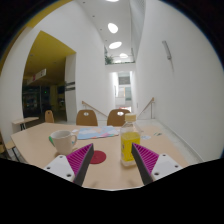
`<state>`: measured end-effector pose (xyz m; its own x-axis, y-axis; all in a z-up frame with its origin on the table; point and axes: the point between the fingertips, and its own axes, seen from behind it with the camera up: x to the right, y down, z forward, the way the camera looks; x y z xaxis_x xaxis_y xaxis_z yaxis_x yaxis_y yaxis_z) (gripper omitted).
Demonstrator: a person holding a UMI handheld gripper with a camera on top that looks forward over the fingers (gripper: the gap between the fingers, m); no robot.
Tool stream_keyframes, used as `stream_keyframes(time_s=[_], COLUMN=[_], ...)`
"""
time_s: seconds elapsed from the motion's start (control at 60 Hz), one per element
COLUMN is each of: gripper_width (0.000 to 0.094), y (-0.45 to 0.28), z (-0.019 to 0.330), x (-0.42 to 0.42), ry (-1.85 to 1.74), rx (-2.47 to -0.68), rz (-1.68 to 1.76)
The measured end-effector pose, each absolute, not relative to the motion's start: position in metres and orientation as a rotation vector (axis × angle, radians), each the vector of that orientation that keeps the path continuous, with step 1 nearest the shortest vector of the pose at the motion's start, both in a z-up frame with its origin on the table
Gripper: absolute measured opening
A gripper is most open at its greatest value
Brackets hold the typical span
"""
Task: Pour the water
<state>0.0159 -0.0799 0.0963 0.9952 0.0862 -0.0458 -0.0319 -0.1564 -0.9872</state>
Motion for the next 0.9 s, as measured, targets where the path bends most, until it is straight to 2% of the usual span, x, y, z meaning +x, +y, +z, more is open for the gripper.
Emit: stream_keyframes(time_s=[0.4,0.433,0.467,0.5,0.583,0.767,0.85,0.9], gripper_width=[0.0832,0.0812,0.0740,0.0538,0.0528,0.0414,0.0410,0.0410], y=[0.045,0.051,0.056,0.059,0.056,0.057,0.060,0.063], z=[0.088,0.089,0.090,0.089,0.090,0.090,0.088,0.103], x=[0.074,0.077,0.076,0.067,0.072,0.061,0.055,0.054], ry=[0.016,0.025,0.017,0.008,0.010,-0.043,-0.095,-0.146], rx=[-1.691,-1.689,-1.683,-1.680,-1.659,-1.652,-1.673,-1.652], rz=[0.014,0.017,0.033,0.044,0.013,0.009,-0.027,-0.131])
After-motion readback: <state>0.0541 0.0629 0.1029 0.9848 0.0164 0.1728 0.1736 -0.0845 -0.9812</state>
